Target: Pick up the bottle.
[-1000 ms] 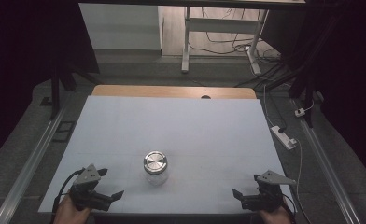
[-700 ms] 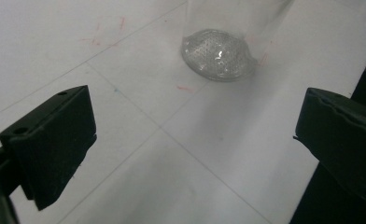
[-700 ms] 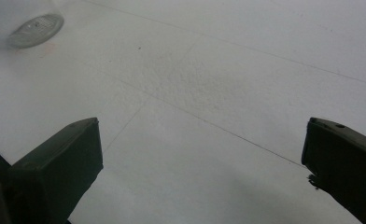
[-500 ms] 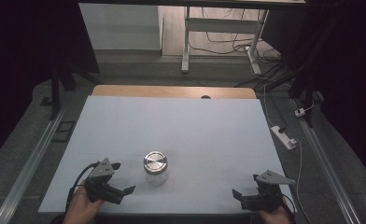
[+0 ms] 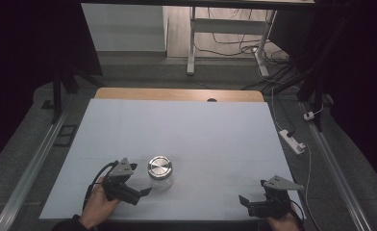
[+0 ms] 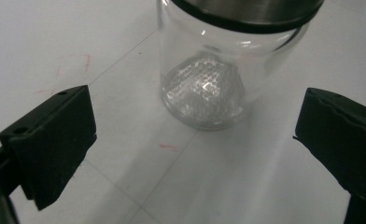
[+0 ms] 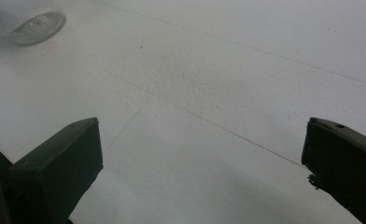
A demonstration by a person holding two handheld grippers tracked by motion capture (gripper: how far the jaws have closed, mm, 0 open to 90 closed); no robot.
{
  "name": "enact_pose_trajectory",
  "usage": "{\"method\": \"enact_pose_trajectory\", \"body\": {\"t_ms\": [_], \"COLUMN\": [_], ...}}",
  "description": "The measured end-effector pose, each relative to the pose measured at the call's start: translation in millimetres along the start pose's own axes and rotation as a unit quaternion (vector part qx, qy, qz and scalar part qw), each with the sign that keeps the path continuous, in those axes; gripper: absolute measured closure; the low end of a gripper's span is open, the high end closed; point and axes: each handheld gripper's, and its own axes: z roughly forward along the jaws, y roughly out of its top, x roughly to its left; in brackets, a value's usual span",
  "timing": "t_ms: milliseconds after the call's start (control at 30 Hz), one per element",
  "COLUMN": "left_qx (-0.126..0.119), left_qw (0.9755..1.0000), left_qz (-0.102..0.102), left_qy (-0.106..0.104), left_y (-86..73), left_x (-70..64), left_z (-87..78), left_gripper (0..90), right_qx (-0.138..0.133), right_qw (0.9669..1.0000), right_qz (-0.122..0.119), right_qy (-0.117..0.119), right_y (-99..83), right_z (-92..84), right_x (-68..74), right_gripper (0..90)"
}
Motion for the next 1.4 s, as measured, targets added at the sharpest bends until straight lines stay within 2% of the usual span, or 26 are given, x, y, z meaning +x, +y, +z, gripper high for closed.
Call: {"method": "enact_pose_trajectory", "body": {"t_ms": [200, 333, 467, 600, 733, 933, 1067, 1133, 1167, 1400], "left_qx": [0.0, -0.006, -0.006, -0.004, -0.008, -0.013, -0.02, -0.024, -0.023, -0.022], "left_qw": [0.9999, 0.9996, 0.9989, 0.9984, 0.998, 0.9974, 0.9962, 0.9951, 0.9949, 0.995], "left_qz": [0.013, 0.017, 0.03, 0.039, 0.04, 0.053, 0.063, 0.073, 0.078, 0.077], "left_qy": [-0.003, -0.021, -0.035, -0.042, -0.049, -0.047, -0.057, -0.063, -0.06, -0.059], "left_y": [9.8, 16.2, 21.7, 26.0, 28.2, 27.8, 27.1, 26.9, 27.1, 27.2], "left_x": [-2.8, -2.1, -1.3, -1.2, 0.6, 3.9, 4.9, 3.6, 2.8, 2.6], "left_z": [11.3, 17.9, 26.0, 33.8, 39.3, 41.4, 41.9, 41.6, 41.6, 41.4], "left_gripper": [0.0, 0.0, 0.0, 0.0, 0.0, 3.1, 8.4, 14.2, 15.3, 15.8], "right_qx": [0.0, 0.001, 0.001, 0.001, 0.001, 0.001, 0.001, 0.001, 0.002, 0.002], "right_qw": [1.0, 1.0, 1.0, 1.0, 1.0, 1.0, 1.0, 1.0, 1.0, 1.0], "right_qz": [-0.001, -0.001, -0.002, -0.002, -0.002, -0.003, -0.004, -0.004, -0.004, -0.003], "right_qy": [0.001, 0.001, 0.002, 0.003, 0.003, 0.004, 0.004, 0.004, 0.004, 0.003], "right_y": [0.0, 0.1, 0.1, 0.1, 0.1, 0.1, 0.2, 0.2, 0.2, 0.3], "right_z": [0.2, 0.3, 0.3, 0.3, 0.3, 0.5, 0.6, 0.6, 0.7, 0.6], "right_x": [0.0, 0.0, 0.0, 0.1, 0.0, 0.1, 0.3, 0.3, 0.3, 0.4], "right_gripper": [0.0, 0.0, 0.0, 0.0, 0.0, 0.0, 0.0, 0.0, 0.0, 0.0]}}
